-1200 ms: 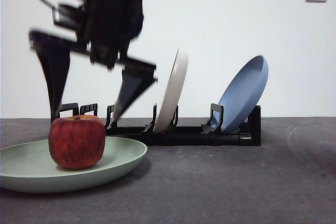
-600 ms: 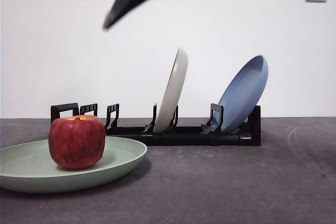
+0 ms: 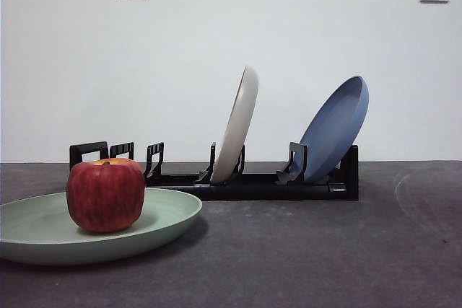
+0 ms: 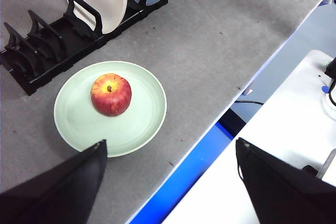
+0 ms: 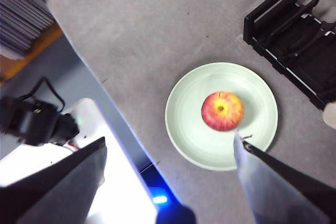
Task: Take the green plate from the plate rack,put the plate on the table,take the apple from the table,put the apple in the plate
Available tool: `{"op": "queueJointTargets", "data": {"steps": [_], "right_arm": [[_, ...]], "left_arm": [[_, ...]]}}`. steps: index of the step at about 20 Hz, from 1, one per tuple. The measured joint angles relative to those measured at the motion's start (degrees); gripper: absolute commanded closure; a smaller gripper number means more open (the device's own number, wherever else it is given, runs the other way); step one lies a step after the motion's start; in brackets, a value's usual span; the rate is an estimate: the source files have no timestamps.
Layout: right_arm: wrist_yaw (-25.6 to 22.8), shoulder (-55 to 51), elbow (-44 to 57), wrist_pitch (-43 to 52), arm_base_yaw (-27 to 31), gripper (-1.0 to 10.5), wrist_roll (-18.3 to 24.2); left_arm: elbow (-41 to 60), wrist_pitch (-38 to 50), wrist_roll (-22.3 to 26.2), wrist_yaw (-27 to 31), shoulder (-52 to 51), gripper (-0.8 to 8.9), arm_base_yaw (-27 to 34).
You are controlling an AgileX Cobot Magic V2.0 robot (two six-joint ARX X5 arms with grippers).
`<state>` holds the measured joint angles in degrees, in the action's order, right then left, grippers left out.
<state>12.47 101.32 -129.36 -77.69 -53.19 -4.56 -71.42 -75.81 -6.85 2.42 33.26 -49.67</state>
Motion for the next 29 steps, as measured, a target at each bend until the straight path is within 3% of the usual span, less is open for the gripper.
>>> {"op": "queueJointTargets", "data": {"steps": [4, 9, 14, 15, 17, 18, 29], "right_arm": [[-0.07, -11.32, 10.47, 0.0, 0.0, 5.4, -0.79], [-2.86, -27.3, 25.46, 0.0, 0.0, 5.4, -3.54], [-6.32, -38.47, 30.86, 0.0, 0.0, 5.4, -6.21], [-6.49, -39.91, 30.93, 0.0, 0.0, 5.6, -6.43], [-6.67, -41.83, 31.47, 0.0, 0.0, 8.5, -6.62], [-6.73, -42.42, 31.8, 0.0, 0.0, 9.7, -6.43], [-8.2, -42.69, 33.7, 0.0, 0.0, 9.5, -5.09]], "left_arm": [[0.0, 1.79, 0.9, -1.03, 2.05, 4.06, 0.0], [0.0, 9.49, 1.33, -11.06, 4.46, 4.06, -0.02], [0.0, 10.36, 1.29, -11.65, 9.66, 4.13, -0.04], [0.0, 10.38, 1.29, -11.65, 10.69, 4.76, -0.04], [0.0, 10.38, 1.29, -11.65, 12.09, 7.82, -0.04], [0.0, 10.38, 1.29, -11.65, 12.55, 8.16, -0.04], [0.02, 10.62, 0.87, -11.56, 12.76, 8.17, -0.04]]}}
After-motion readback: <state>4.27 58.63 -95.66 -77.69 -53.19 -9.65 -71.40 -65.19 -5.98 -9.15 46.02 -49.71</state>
